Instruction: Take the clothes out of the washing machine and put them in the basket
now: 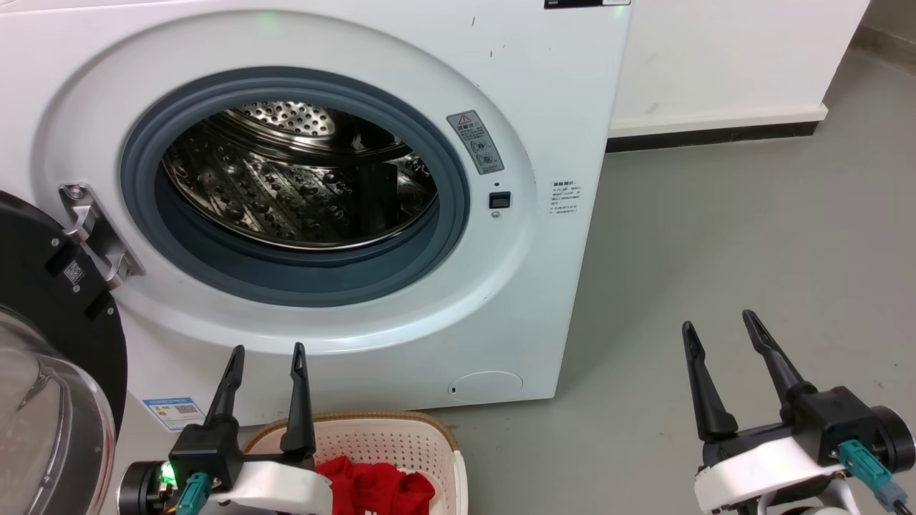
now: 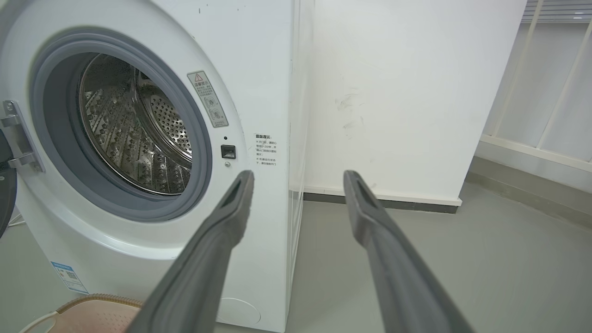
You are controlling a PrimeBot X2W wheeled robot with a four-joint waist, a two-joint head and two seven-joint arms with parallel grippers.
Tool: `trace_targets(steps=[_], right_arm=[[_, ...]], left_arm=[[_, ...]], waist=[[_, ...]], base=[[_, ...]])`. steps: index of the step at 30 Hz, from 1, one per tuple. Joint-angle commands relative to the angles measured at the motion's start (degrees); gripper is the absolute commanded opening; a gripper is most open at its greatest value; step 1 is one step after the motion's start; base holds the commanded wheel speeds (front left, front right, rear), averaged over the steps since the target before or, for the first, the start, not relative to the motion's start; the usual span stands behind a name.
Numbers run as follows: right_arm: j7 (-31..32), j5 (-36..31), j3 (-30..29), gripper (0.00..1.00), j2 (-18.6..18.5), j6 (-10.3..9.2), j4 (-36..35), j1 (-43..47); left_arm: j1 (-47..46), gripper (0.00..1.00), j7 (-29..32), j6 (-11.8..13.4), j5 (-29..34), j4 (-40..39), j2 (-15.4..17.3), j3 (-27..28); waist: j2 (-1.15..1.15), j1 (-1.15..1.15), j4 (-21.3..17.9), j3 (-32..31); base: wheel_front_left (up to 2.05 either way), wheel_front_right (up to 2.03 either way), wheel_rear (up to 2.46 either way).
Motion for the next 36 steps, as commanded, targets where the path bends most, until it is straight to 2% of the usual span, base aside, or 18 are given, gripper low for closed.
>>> trace_targets(steps=[1,24,25,28,36], right_arm=[[0.3,-0.1,0.1,1.0,0.0,-0.04,-0.4,0.7],[0.1,0.8,0.1,1.0,0.0,-0.04,0.5,0.3],[0.3,0.5,0.2,0.0,0.0,0.0,0.6,0.5],[0.3,1.6,0.5,0.0,0.0,0.0,1.3,1.1],[1.5,12.8,0.1,0.0,-0.8,0.0,2.7,0.1]], left_arm=[[0.0,1.0,-0.1,0.1,-0.3,0.2,0.0,0.0],[-1.0,1.0,-0.2,0.4,-0.1,-0.5,1.0,0.0],[-0.5,0.0,0.0,0.2,-0.3,-0.2,0.6,0.0],[-0.3,0.0,0.5,0.0,-1.6,1.2,0.4,0.4],[-1.3,0.0,3.2,-0.9,-11.1,2.3,0.4,1.4]], waist=[[0.0,0.01,0.1,0.1],[0.0,0.01,0.0,0.6],[0.0,0.01,0.0,0.6],[0.0,0.02,0.1,0.6],[0.0,0.02,0.5,0.7]], base=[[0.0,0.0,0.0],[0.0,0.0,0.0],[0.0,0.0,0.0],[0.0,0.0,0.0],[0.0,0.0,0.0]])
